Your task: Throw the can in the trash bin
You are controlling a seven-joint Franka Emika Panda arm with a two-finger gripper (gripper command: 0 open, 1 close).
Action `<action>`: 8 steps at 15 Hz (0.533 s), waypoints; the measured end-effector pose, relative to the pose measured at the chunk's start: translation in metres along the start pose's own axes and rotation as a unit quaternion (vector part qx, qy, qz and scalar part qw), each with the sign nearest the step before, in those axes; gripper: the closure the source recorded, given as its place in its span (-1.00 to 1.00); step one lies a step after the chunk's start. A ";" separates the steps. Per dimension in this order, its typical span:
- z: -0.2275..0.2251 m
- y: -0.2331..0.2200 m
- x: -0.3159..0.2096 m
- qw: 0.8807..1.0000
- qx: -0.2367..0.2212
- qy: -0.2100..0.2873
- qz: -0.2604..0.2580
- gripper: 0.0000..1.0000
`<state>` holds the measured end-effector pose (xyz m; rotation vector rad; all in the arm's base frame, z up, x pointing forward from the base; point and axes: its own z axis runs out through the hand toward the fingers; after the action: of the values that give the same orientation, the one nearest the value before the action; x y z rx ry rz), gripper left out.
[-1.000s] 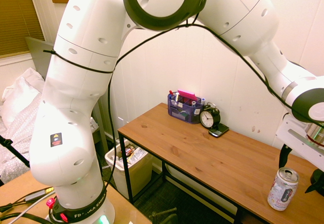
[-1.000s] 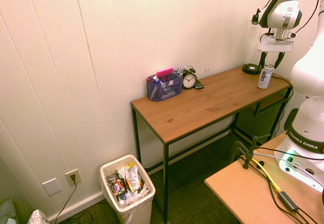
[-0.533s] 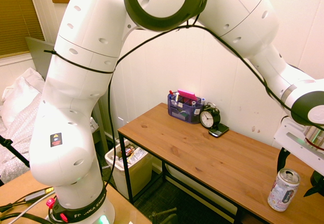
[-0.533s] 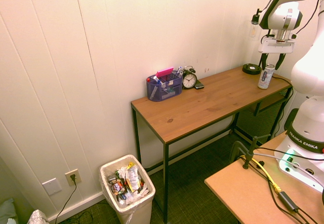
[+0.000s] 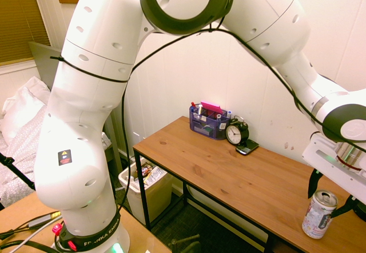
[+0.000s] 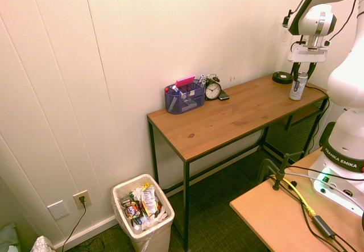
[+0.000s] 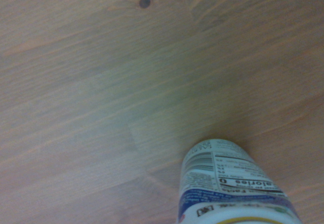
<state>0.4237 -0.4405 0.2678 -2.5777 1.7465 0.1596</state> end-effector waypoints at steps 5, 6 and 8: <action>-0.001 -0.004 -0.002 1.000 0.001 0.001 -0.004 1.00; -0.006 -0.011 -0.006 1.000 0.003 0.004 -0.011 1.00; -0.023 -0.034 -0.033 0.999 0.007 0.020 -0.043 1.00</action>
<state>0.4451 -0.3992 0.2926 -2.6580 1.6394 0.0926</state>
